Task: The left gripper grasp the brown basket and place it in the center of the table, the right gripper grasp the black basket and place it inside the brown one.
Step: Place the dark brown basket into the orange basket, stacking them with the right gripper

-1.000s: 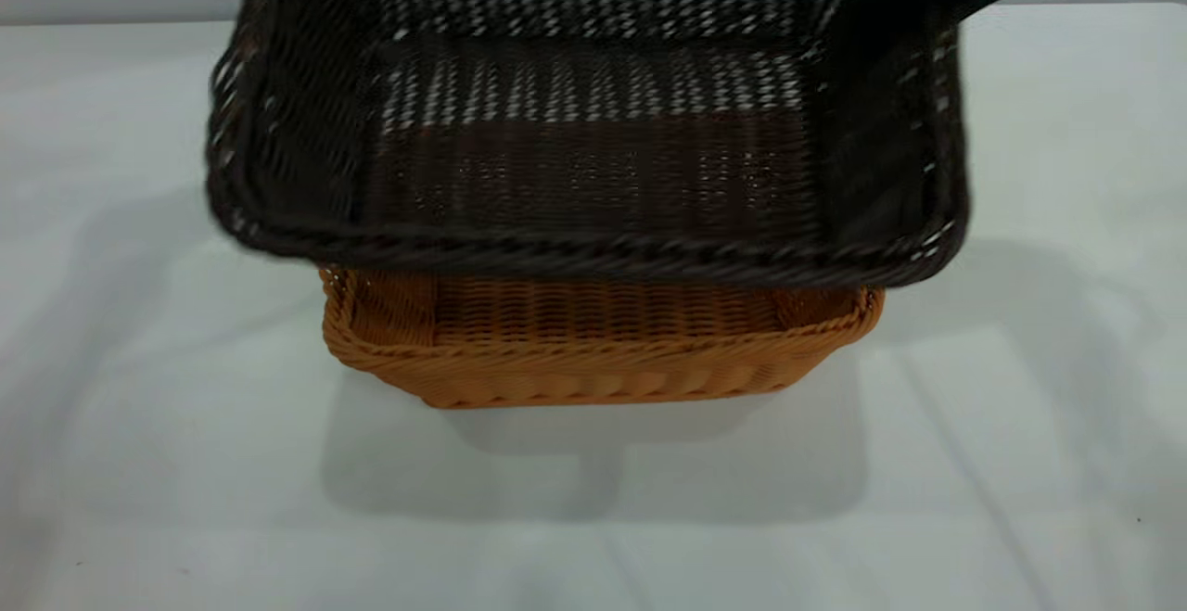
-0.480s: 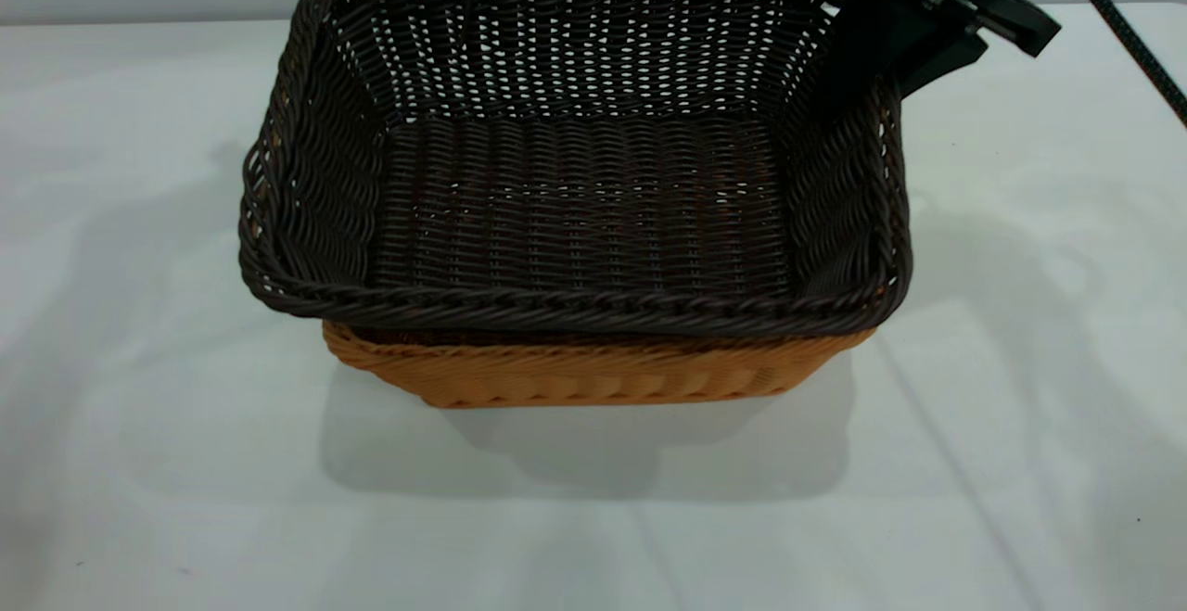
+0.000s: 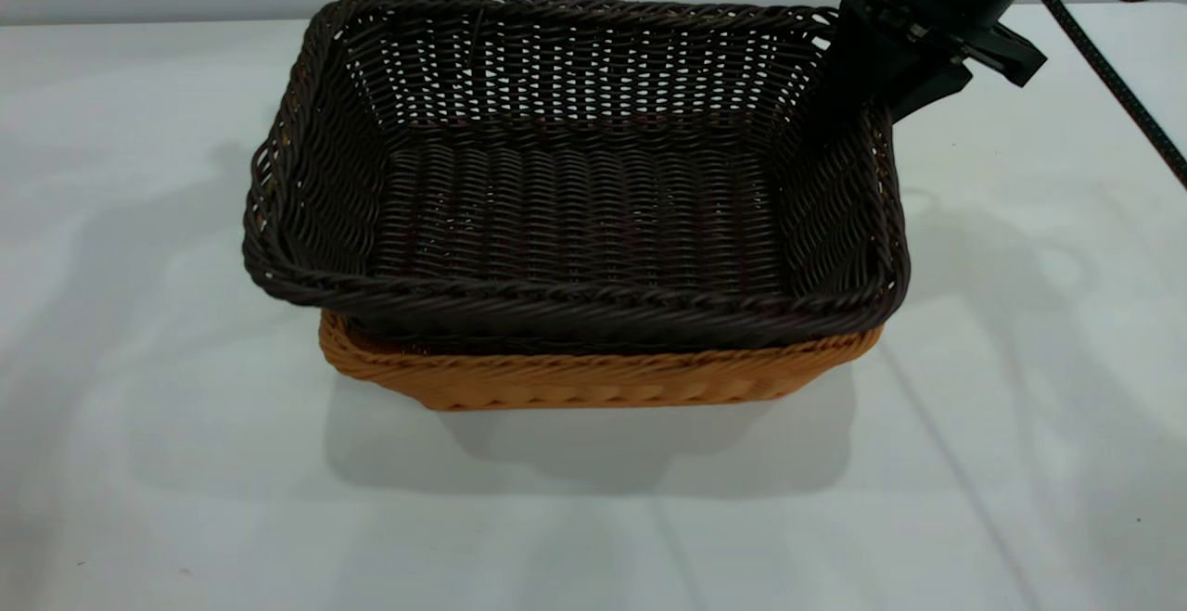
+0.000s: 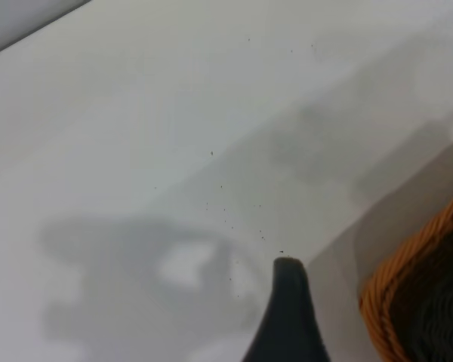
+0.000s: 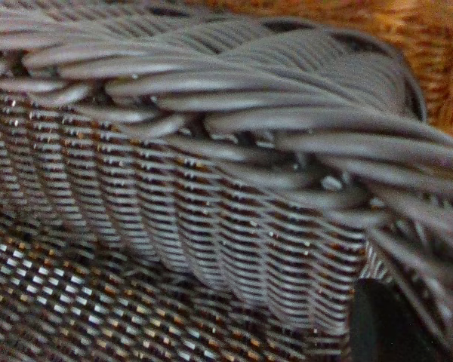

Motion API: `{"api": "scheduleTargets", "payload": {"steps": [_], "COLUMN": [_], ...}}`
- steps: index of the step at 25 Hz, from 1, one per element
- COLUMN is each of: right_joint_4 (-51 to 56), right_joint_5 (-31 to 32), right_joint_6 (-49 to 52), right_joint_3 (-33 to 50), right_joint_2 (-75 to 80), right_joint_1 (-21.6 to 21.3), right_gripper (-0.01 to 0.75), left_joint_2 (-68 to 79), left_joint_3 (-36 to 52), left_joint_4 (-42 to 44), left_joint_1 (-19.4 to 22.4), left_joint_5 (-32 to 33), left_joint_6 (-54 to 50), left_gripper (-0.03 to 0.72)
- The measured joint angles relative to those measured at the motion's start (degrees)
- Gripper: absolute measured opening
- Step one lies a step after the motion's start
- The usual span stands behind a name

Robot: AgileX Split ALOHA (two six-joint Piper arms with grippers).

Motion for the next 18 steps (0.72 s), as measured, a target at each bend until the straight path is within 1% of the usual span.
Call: {"api": "scheduleTargets", "payload": {"steps": [4,7,14,16,18], "right_joint_4": [0.1,-1.8,-2.44,-2.44,-2.11], "right_joint_5": [-2.42,-4.56,-4.81,-4.81,-4.81], "right_joint_6": [1.92,3.02,4.11,4.13,4.13], "right_joint_3": [0.0,0.0,0.0,0.0,0.0], "right_joint_2": [0.18,0.46,0.56,0.56,0.56], "right_joint_1": [0.0,0.0,0.0,0.0,0.0], "right_gripper": [0.08,0.08,0.084,0.099,0.143], "left_joint_2": [0.0,0.0,0.0,0.0,0.0], "left_joint_3": [0.0,0.0,0.0,0.0,0.0], "left_joint_4": [0.0,0.0,0.0,0.0,0.0], "left_joint_1": [0.0,0.0,0.0,0.0,0.0], "left_joint_5": [0.0,0.0,0.3,0.43,0.43], "left_joint_6": [-0.06,-0.06,-0.06,-0.06,-0.06], "left_gripper": [0.519,0.519,0.519,0.519,0.519]}}
